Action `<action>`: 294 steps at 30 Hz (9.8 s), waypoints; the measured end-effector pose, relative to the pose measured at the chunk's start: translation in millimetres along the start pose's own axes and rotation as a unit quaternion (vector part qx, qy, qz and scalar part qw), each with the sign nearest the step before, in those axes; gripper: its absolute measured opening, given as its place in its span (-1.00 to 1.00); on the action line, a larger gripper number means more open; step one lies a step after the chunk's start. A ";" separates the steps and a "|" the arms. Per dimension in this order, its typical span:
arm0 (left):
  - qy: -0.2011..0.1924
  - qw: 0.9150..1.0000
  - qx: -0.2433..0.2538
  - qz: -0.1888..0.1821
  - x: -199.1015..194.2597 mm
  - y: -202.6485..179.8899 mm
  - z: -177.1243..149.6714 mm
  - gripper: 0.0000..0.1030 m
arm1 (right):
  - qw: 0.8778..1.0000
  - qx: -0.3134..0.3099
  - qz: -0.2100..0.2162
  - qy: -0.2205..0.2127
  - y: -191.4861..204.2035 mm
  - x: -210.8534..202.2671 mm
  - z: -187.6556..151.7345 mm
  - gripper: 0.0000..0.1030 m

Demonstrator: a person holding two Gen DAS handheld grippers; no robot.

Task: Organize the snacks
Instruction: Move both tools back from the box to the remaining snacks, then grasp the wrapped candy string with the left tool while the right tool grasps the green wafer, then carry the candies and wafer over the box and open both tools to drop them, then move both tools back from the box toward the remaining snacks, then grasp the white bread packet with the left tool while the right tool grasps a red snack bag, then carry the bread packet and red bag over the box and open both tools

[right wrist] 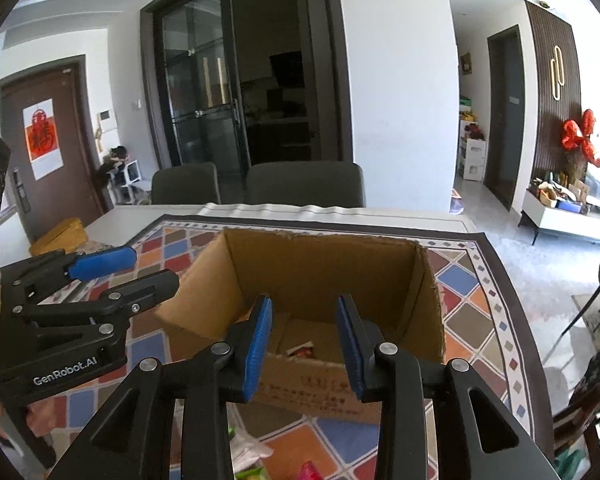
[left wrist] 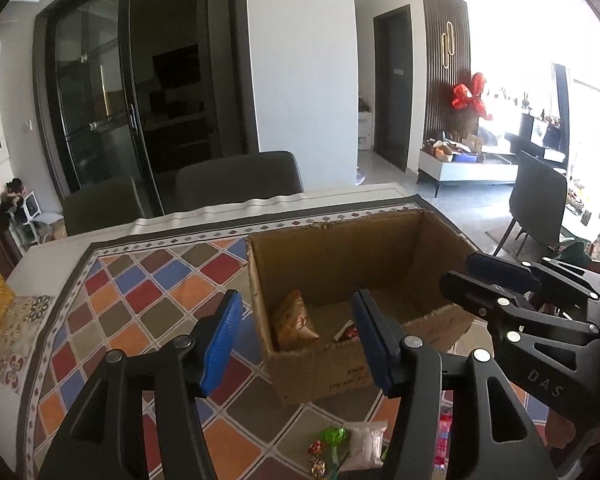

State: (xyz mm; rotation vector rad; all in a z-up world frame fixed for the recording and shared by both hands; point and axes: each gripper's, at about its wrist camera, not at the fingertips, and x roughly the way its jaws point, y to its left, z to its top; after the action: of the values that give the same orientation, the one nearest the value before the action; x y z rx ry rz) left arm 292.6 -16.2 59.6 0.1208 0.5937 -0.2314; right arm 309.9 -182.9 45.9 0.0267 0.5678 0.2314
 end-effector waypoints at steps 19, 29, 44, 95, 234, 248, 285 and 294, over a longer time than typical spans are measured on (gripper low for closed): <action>0.052 0.998 -0.033 -0.012 -25.1 8.8 -64.8 0.12 | 0.996 -0.034 0.047 0.075 28.5 -5.4 -43.8 -0.33; 0.098 0.994 -0.039 -0.011 -6.2 11.2 -101.4 0.12 | 0.987 -0.042 0.052 0.143 33.2 17.8 -80.3 -0.33; 0.163 0.985 -0.047 -0.020 24.3 9.3 -139.4 0.11 | 0.973 -0.057 0.057 0.218 31.8 46.9 -120.1 -0.33; 0.200 0.976 -0.072 -0.055 61.0 2.9 -149.5 -0.64 | 0.964 -0.046 0.068 0.252 35.6 67.1 -138.6 -0.60; 0.121 0.973 0.125 -0.154 29.0 -37.5 -108.4 -0.17 | 0.980 0.094 -0.041 0.172 5.8 -6.3 -128.8 -0.18; 0.178 0.959 0.126 -0.180 65.4 -45.7 -119.8 -0.17 | 0.968 0.134 -0.034 0.209 -0.4 13.5 -148.7 -0.18; 0.210 0.966 0.060 -0.139 77.4 -51.4 -128.9 -0.34 | 0.966 0.142 -0.025 0.217 -5.9 24.9 -159.2 -0.32; 0.168 0.976 0.039 -0.131 47.4 -44.0 -111.9 -0.34 | 0.972 0.134 -0.019 0.192 -4.4 10.0 -146.5 -0.32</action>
State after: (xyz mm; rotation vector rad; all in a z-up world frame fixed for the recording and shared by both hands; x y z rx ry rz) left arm 259.4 -47.4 -61.4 0.1600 0.9400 -0.4964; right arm 240.5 -190.6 -83.4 0.2371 0.9826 0.1215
